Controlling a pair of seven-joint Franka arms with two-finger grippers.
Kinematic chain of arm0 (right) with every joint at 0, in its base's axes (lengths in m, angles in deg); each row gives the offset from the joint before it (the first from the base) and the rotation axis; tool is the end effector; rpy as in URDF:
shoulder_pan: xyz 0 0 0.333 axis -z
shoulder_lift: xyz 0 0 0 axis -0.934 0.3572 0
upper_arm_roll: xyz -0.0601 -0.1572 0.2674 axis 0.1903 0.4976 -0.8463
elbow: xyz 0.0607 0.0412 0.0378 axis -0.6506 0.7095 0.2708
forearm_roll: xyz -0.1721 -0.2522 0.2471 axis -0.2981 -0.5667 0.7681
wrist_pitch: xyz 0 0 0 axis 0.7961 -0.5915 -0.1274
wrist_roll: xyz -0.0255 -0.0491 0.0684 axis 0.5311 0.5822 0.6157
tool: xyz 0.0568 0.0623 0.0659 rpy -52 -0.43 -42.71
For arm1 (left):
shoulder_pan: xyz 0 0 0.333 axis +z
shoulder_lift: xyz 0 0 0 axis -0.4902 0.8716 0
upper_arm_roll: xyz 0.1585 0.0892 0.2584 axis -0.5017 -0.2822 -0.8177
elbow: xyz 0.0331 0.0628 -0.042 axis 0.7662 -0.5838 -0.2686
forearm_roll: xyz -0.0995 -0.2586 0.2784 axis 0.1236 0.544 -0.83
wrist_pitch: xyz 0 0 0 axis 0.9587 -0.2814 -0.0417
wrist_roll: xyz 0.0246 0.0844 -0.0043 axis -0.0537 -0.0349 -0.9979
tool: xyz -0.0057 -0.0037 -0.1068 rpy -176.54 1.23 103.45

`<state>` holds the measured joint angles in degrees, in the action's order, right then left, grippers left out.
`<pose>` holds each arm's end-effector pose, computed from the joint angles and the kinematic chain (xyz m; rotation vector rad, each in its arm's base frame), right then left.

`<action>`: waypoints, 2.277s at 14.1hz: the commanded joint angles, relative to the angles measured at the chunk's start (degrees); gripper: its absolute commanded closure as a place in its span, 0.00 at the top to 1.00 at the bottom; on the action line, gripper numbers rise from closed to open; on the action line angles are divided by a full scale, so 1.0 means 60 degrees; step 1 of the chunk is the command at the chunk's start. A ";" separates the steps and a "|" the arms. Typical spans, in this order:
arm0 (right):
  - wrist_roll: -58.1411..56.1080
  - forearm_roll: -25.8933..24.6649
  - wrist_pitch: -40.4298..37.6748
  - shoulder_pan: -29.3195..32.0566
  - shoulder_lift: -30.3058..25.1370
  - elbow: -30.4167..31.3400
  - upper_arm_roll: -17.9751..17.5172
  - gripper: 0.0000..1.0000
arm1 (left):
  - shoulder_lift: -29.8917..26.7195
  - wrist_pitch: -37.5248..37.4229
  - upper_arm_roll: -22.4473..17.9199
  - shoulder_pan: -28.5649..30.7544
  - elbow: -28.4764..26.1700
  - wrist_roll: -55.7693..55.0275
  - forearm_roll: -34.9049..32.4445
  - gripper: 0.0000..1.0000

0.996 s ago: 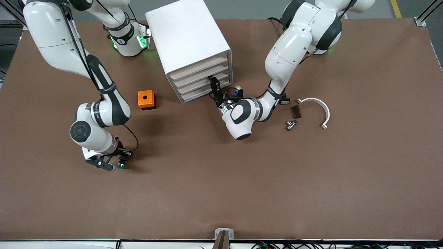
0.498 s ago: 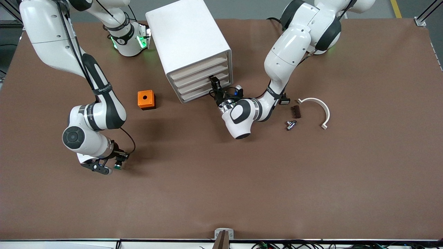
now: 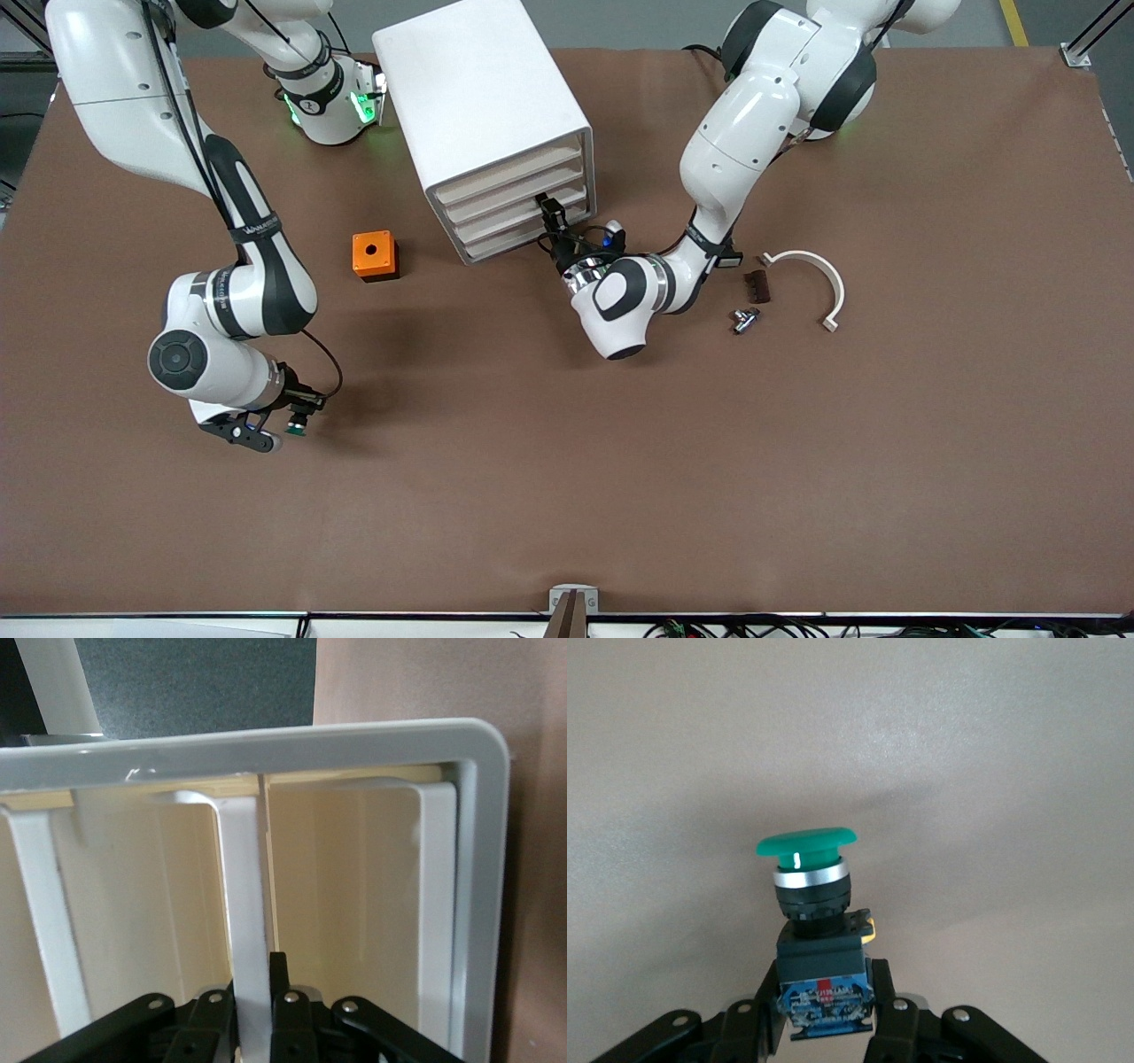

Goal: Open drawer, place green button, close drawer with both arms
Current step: 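Pull the drawer open with the left gripper while the right gripper lifts the button, then carry the green button with the right gripper over the open drawer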

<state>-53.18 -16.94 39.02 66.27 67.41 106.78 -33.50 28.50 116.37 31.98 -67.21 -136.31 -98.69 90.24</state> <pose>0.6604 0.0615 0.2254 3.0544 -0.5241 -0.1281 0.4189 -0.5114 0.0967 -1.0395 -1.5950 1.4943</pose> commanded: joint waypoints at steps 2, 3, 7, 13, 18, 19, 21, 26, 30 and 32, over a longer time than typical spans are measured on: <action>0.0134 -0.0182 -0.0190 0.0013 0.0020 -0.0147 -0.0066 0.00 | 0.0131 -0.0137 -0.0006 0.0434 0.0174 0.0042 0.0453 0.07; 0.0149 -0.0182 -0.0190 0.0012 0.0020 -0.0147 -0.0066 0.00 | 0.0131 -0.0137 -0.0006 0.0580 0.0174 0.0057 0.0526 0.07; 0.0513 -0.0095 -0.0234 -0.0075 -0.0038 -0.0089 -0.0109 0.00 | 0.0145 -0.0122 -0.0006 0.1092 0.0174 0.0071 0.0586 0.08; 0.4640 0.0768 -0.1639 -0.1947 -0.2130 0.0671 -0.0344 0.00 | 0.0145 0.0024 -0.0094 0.1898 0.0204 0.0086 0.0571 0.09; 0.7482 0.1093 -0.2051 -0.3705 -0.3012 0.0834 -0.0359 0.00 | 0.0131 0.0053 -0.0094 0.2236 0.0174 0.0115 0.0542 0.11; 0.7981 0.1093 -0.2022 -0.4027 -0.3042 0.0834 -0.0344 0.00 | 0.0131 0.0053 -0.0094 0.2295 0.0189 0.0115 0.0556 0.11; 0.9123 0.1078 -0.1832 -0.4730 -0.2998 0.0849 -0.0330 0.00 | 0.0131 0.0068 -0.0094 0.2339 0.0189 0.0115 0.0571 0.17; 1.1292 0.1063 -0.0136 -0.5991 -0.2969 0.1872 -0.0329 0.00 | 0.0058 0.0083 -0.0050 0.2339 0.0320 0.1737 0.0586 0.91; 1.2949 0.0902 0.0526 -0.6943 -0.2501 0.1889 -0.0315 0.00 | -0.0118 0.0083 -0.0079 0.2441 0.0729 0.3406 0.0586 0.99; 1.3534 0.0786 0.0702 -0.7267 -0.2252 0.1860 -0.0300 0.00 | -0.0133 0.0097 -0.0123 0.2471 0.0950 0.4562 0.0542 0.99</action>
<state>24.03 -11.40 41.57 24.77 52.83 117.58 -36.10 28.21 116.92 31.46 -52.79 -131.97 -76.92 92.73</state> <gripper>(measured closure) 0.581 0.004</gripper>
